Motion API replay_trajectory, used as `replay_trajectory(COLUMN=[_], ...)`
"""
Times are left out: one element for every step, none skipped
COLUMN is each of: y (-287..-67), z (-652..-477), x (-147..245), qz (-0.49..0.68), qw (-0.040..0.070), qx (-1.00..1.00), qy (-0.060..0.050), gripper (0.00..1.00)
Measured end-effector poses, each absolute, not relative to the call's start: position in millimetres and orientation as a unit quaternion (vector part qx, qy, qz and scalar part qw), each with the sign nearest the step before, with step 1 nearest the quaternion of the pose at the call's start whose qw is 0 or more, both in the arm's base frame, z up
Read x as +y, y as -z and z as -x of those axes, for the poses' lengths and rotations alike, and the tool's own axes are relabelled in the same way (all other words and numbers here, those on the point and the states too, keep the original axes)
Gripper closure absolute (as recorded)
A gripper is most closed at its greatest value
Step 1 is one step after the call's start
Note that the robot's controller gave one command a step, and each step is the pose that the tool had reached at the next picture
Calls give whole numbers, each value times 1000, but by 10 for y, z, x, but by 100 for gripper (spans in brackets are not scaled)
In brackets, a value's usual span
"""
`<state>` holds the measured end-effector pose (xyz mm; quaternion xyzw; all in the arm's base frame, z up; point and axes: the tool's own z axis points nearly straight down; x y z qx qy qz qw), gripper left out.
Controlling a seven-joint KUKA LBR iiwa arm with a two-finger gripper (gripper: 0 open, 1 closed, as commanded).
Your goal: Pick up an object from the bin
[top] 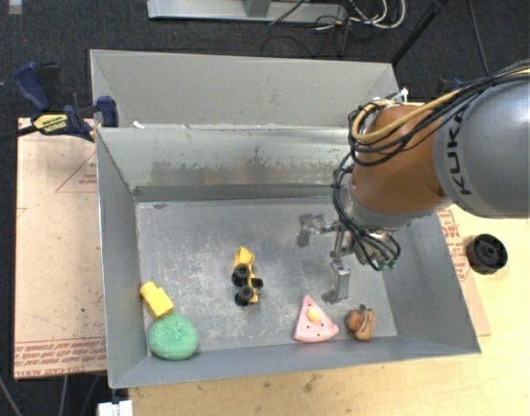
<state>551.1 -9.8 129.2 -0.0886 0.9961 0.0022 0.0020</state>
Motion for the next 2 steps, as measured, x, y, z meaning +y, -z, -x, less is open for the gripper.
replay_trajectory(y=[-997, -918], z=[-5685, -6133], x=[49, 464], qz=[94, 162], qw=[1, 1], qx=[996, 987], qy=[1, -1], gripper=[0, 0])
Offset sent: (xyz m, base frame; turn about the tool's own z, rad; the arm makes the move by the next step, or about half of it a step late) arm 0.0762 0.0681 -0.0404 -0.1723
